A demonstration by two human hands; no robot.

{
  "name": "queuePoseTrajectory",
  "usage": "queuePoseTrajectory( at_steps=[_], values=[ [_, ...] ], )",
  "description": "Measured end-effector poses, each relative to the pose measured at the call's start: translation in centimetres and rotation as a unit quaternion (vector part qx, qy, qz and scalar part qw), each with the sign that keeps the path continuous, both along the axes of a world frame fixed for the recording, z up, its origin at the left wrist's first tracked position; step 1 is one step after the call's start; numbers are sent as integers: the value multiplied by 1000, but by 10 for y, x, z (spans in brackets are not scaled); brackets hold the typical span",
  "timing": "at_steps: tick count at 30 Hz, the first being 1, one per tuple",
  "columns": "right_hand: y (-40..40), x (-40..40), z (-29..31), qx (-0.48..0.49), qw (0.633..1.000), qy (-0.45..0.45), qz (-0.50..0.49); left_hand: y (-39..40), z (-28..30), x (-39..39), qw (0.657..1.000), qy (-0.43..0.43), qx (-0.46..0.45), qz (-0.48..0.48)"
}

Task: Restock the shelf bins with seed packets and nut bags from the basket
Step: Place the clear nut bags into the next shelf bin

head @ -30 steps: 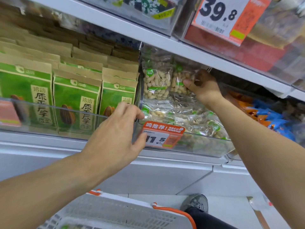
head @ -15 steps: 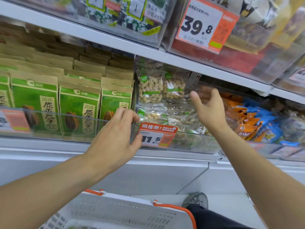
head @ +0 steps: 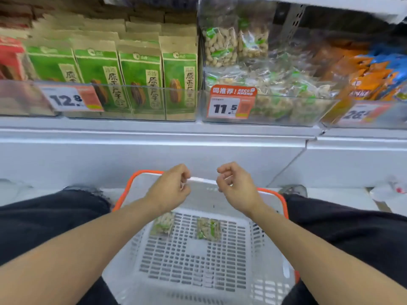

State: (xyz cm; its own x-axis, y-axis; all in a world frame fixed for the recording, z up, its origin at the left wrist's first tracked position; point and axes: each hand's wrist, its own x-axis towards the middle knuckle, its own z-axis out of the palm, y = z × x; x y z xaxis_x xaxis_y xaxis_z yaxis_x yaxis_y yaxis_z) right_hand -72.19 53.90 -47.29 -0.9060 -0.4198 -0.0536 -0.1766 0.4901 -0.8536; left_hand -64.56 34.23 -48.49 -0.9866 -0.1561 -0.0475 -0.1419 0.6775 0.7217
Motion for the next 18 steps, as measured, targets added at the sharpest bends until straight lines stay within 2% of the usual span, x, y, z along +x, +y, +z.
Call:
queuePoseTrajectory(
  at_steps=[5,9,12,14,16,18],
  values=[
    [1,32,-103,134,978,-156,21,-18,-85,64,981,-168,-8,93],
    [10,50,-156,179,939,-294,-17,-28,-129,94,955,-281,-23,97],
    [13,52,-191,247,925,-288,-32,-34,-150,92,938,-321,-23,131],
    [14,50,-206,314,920,-235,-8,-31,-161,84,933,-321,-23,161],
    [12,48,-213,324,921,-214,11,-26,-172,75,931,-314,-19,184],
    [8,46,-220,302,925,-229,27,-20,-184,68,932,-291,-10,213]
  ],
)
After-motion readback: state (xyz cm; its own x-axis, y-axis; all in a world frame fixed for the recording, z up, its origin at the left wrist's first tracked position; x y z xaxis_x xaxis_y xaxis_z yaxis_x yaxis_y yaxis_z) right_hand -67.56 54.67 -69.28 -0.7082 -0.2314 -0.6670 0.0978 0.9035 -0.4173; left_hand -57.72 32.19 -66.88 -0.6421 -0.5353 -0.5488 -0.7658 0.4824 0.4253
